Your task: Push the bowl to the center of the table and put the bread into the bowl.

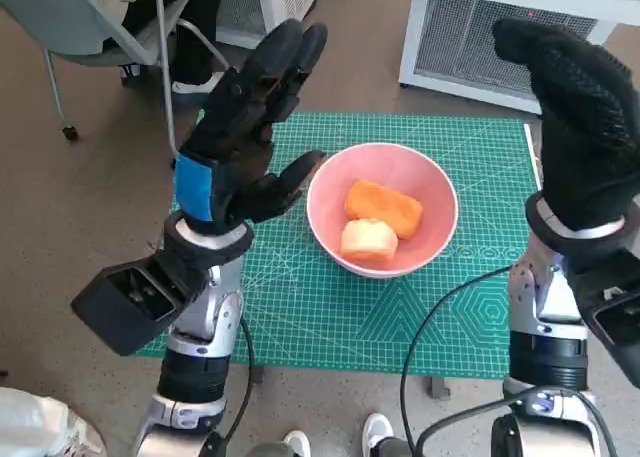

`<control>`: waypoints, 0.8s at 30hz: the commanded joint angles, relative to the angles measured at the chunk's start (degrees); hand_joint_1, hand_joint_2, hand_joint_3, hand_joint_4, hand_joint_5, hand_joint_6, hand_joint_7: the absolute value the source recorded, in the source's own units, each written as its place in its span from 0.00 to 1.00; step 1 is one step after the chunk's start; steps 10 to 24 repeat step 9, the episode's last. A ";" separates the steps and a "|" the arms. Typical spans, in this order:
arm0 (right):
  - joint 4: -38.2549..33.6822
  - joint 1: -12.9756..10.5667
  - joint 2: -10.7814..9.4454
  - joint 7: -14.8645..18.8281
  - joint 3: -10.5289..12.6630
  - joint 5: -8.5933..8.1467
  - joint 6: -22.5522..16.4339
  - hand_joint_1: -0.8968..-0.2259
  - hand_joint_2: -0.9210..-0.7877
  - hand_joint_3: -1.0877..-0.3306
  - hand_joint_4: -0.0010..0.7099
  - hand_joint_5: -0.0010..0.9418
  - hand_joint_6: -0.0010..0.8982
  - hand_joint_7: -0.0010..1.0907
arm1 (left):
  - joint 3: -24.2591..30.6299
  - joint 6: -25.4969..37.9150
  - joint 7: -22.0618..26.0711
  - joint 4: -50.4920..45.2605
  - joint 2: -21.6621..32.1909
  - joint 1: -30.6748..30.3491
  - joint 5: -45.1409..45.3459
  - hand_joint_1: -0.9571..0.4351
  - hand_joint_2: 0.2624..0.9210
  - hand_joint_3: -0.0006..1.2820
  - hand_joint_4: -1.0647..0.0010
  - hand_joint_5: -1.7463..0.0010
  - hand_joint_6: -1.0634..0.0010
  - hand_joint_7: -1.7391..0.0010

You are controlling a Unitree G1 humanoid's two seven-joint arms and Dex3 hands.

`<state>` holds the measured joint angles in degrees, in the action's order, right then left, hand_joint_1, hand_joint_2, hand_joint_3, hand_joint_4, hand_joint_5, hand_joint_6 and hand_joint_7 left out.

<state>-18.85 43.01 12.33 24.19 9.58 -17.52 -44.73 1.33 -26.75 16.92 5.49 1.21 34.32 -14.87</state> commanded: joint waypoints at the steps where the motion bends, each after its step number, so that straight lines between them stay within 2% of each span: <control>1: -0.82 0.23 0.29 -0.12 -0.36 1.08 0.54 0.47 0.00 0.47 0.39 0.00 0.14 0.39 | 0.22 -0.01 -0.17 -0.87 -0.65 -0.63 -0.53 0.41 1.00 0.24 0.62 0.99 0.50 0.93; 24: -1.80 0.51 0.69 0.29 -0.41 0.95 -0.19 0.48 0.00 0.47 0.40 0.01 0.15 0.38 | -0.02 0.85 0.08 -1.69 -1.14 -0.92 -1.26 0.40 1.00 0.21 0.61 0.99 0.50 0.92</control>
